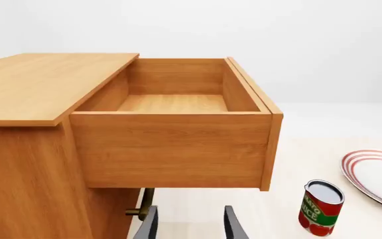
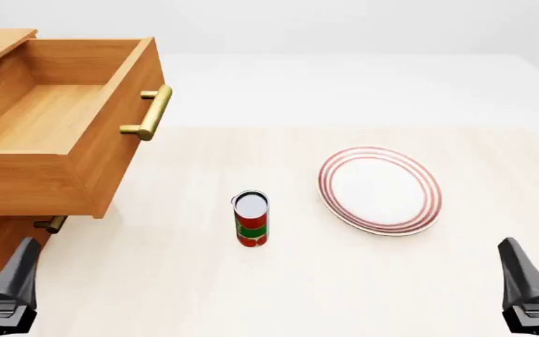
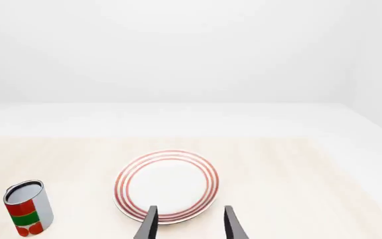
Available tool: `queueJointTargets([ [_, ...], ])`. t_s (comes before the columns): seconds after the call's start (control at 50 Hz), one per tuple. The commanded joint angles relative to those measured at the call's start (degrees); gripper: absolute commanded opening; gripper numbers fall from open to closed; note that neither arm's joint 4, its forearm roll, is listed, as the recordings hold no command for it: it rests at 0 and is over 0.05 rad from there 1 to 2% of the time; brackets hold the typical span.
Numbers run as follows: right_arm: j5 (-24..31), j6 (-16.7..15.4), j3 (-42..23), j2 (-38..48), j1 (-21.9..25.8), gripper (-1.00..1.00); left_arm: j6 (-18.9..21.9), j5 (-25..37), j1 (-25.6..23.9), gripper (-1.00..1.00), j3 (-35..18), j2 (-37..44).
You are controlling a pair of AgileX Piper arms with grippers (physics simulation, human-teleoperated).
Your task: Put the bowl in the top drawer of the cabinet.
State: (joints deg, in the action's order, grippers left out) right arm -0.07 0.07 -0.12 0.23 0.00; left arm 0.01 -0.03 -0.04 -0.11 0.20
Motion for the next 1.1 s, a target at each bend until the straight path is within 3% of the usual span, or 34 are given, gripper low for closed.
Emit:
queueJointTargets([
  [0.02, -0.3, 0.2, -0.3, 0.7, 0.0, 1.0, -0.2, -0.1, -0.3, 1.0, -0.5, 0.7],
  [0.4, -0.9, 0.0, -1.0, 2.1, 0.0, 1.0, 1.5, 0.9, -2.1, 1.0, -1.5, 0.3],
  [0.56, -0.9, -0.1, -1.2, 2.2, 0.0, 1.0, -0.9, 1.1, -2.1, 1.0, -2.2, 0.9],
  [0.76, -2.5, -0.1, -0.9, 3.5, 0.0, 1.0, -2.2, 4.3, -3.7, 1.0, -3.9, 0.0],
  [1.1, -3.2, -0.1, -0.4, 3.7, 0.0, 1.0, 0.3, 12.2, -10.1, 1.0, -10.5, 0.0],
])
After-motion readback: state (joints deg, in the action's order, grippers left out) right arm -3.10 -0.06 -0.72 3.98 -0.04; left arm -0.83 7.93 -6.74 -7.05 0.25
